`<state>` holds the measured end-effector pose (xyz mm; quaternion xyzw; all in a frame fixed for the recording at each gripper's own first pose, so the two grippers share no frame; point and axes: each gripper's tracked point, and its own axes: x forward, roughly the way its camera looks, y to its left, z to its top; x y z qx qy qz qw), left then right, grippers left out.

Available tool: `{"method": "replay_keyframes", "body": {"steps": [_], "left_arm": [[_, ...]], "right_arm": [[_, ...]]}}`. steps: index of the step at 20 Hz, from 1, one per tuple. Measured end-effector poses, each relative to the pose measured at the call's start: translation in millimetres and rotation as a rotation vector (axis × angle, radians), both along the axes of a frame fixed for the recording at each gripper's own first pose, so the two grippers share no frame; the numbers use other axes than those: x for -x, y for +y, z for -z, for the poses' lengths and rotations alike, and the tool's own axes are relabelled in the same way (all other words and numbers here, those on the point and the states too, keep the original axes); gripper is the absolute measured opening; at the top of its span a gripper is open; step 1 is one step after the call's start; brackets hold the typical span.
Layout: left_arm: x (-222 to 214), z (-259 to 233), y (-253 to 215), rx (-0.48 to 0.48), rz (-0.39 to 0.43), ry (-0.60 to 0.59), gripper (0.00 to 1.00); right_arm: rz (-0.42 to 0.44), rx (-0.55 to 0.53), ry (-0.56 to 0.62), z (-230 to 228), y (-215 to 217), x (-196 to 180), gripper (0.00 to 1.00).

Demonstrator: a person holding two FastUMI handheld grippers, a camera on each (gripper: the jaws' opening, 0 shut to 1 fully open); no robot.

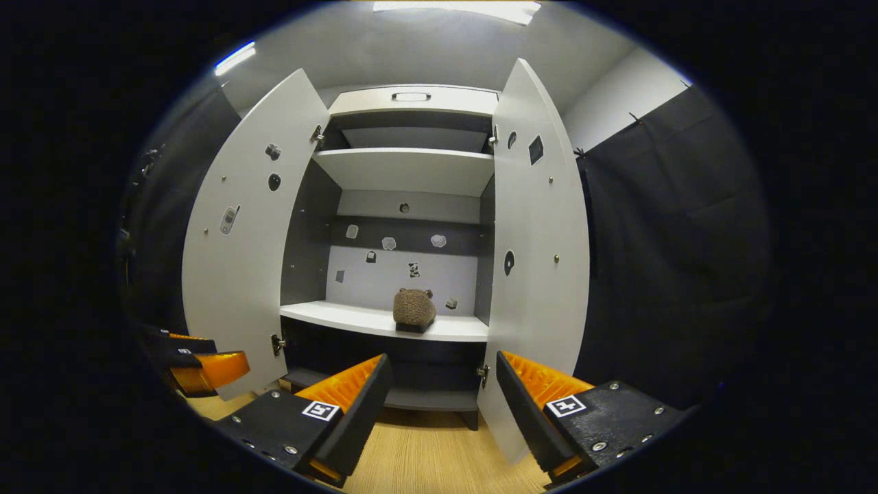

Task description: Grab one shoe with the right hand and put it into the shoe cabinet, grab the other shoe with the left hand and put it into the shoe cabinet; then close the right door with the right hand and the left door with the left hand.

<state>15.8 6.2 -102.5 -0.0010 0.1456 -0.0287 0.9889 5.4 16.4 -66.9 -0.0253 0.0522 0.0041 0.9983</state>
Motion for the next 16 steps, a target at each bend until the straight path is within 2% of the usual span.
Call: {"method": "replay_keyframes", "body": {"steps": [2,4,5,6,9,11,13,16], "left_arm": [[-11.8,18.8,-5.3,0.066,0.028,0.077,0.94],[-15.8,52.8,-0.2,0.089,0.031,0.173,0.97],[-16.1,76.8,7.7,0.073,0.018,0.223,0.97],[-14.1,101.7,16.2,0.061,0.002,0.280,0.97],[3.6,176.5,44.1,0.039,-0.065,0.443,0.97],[18.3,217.5,56.9,0.001,-0.080,0.532,0.98],[24.9,247.4,61.3,-0.013,-0.080,0.582,1.00],[20.8,269.9,65.8,-0.014,-0.089,0.588,0.98]], "right_arm": [[-0.008,-0.009,-0.012,-2.8,2.2,5.1,0.93],[-0.014,-0.023,-0.016,-3.3,3.7,9.6,0.94],[-0.016,-0.021,-0.015,-2.8,3.1,12.4,0.98],[-0.021,-0.014,-0.015,-2.8,2.9,14.4,0.94],[-0.023,-0.014,-0.009,0.2,1.1,22.6,0.94],[-0.010,-0.062,-0.014,3.4,-0.3,28.9,0.94],[0.009,-0.070,0.012,17.1,-4.9,35.1,0.93],[0.032,-0.045,0.028,21.9,-13.2,36.7,0.94]]}}
